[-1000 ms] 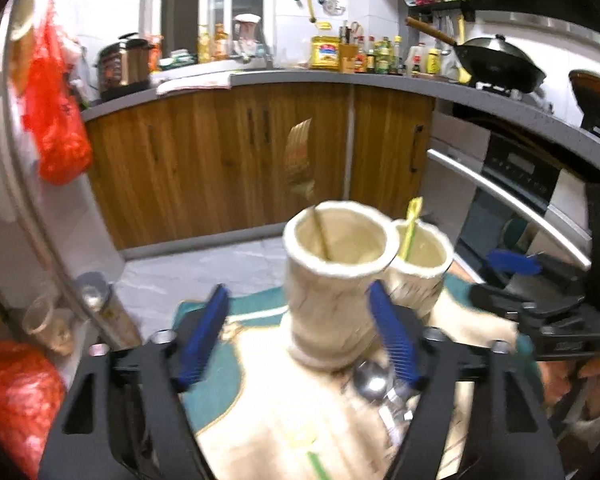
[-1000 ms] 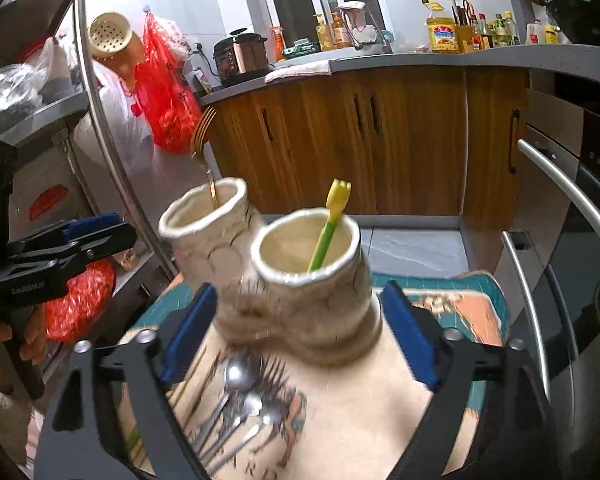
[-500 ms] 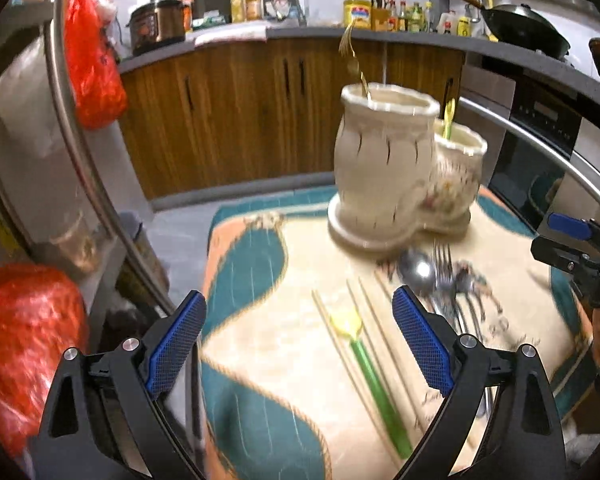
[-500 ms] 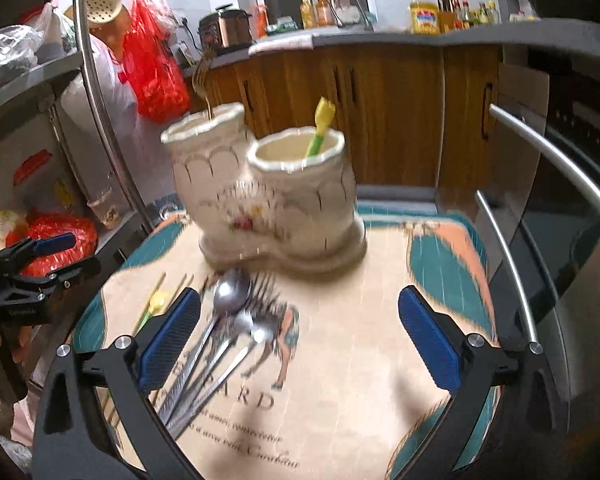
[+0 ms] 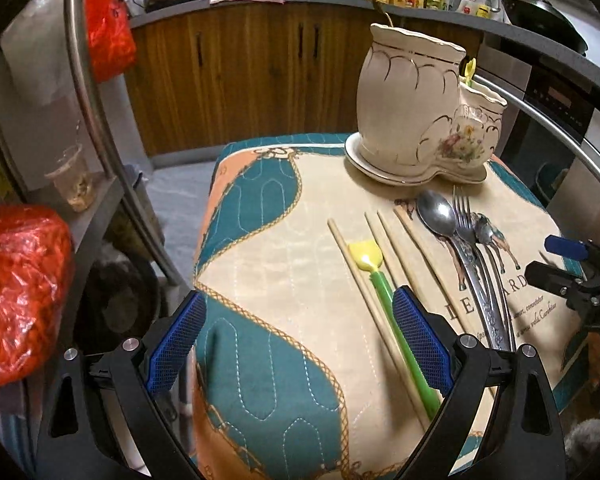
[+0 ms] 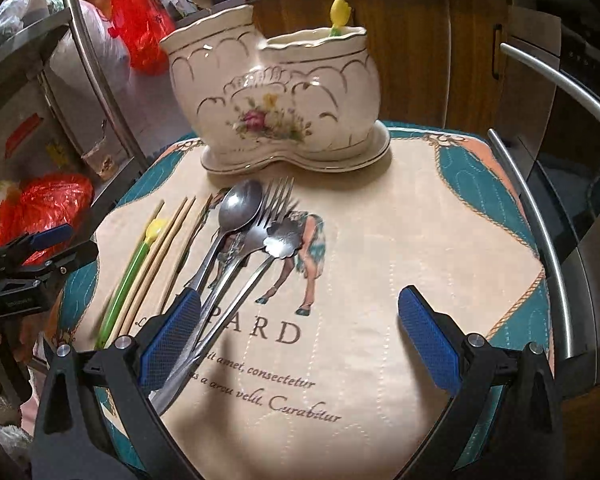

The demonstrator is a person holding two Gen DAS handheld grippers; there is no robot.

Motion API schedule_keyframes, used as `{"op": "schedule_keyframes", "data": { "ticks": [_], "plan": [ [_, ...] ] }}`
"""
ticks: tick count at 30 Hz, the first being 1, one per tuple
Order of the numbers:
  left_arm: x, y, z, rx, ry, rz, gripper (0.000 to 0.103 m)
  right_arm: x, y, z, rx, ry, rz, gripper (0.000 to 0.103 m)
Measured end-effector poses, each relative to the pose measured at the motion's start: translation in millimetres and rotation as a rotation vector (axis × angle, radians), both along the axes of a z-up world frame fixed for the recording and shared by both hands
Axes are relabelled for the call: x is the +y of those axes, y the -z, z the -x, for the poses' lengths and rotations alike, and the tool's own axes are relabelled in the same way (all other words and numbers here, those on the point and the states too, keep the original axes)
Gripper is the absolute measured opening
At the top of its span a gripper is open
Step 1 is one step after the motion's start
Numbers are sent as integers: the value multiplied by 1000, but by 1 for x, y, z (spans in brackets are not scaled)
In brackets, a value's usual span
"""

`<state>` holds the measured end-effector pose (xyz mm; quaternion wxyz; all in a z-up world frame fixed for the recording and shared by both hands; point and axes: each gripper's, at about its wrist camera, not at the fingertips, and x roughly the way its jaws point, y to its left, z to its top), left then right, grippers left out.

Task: Organize utensils
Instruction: 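Move both tools back over the remaining utensils, then grasp a wooden chopstick with the left tool while the right tool grasps a flower-handled spoon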

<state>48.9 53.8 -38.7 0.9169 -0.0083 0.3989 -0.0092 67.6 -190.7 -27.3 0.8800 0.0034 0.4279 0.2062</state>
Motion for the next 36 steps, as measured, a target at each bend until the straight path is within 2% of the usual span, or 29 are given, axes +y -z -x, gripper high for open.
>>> {"op": "schedule_keyframes", "data": {
  "ticks": [3,11,16,19,22,31,36],
  "plan": [
    [0,1,0,5,6,1,94,5,1,1,3,-10,4,96],
    [1,1,2,3,19,5,94,15,-1,1,18,-37,10,63],
    [-1,2,1,7,32,9,94,23,-5,-4,38,-57,-10,50],
    [-2,1,1,4,41,12,94,34,-10,-7,15,-77,13,40],
    [-2,0,3,-1,51,11,93,39,-8,-9,33,-84,16,33],
    [3,0,2,-4,51,25,91,37,6,-20,73,-38,76,33],
    [3,0,3,-5,57,28,91,37,5,-23,78,-36,72,32]
  ]
}}
